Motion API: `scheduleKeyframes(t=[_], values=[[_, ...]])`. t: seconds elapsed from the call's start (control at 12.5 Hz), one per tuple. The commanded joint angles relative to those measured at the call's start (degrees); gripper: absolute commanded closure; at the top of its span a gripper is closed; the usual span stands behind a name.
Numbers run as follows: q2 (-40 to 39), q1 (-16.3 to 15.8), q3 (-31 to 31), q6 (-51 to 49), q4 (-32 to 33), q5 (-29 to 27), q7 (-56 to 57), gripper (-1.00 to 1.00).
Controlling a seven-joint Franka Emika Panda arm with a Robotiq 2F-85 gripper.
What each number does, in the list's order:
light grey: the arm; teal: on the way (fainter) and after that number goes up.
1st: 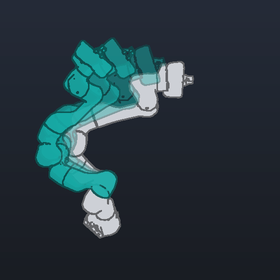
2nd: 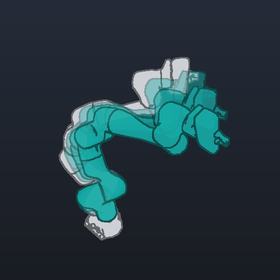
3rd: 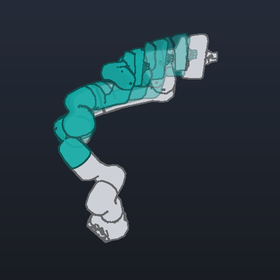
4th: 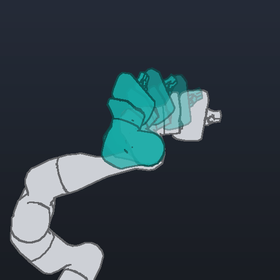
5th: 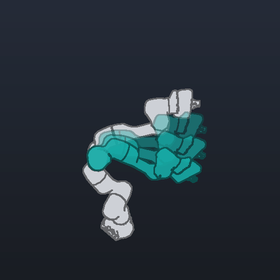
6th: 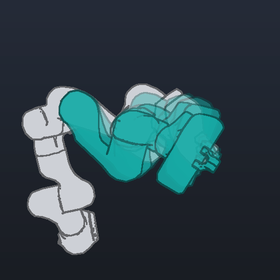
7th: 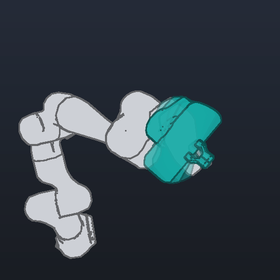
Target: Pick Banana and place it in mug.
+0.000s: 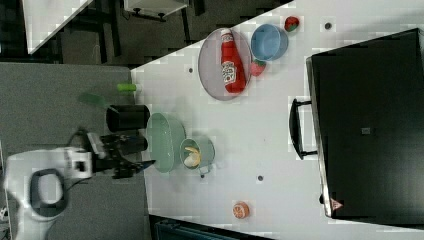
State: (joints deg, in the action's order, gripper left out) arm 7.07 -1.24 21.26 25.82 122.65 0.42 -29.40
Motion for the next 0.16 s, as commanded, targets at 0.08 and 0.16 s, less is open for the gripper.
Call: scheduleKeyframes(t=[0.08,0.16], values=[[3.3,1.2,-5.8,-7.9,-6.4,-0.1,2.9,-1.0],[3.8,1.3,-8.4,-11.6,-9.0,-0.1,5.6,-1.0]])
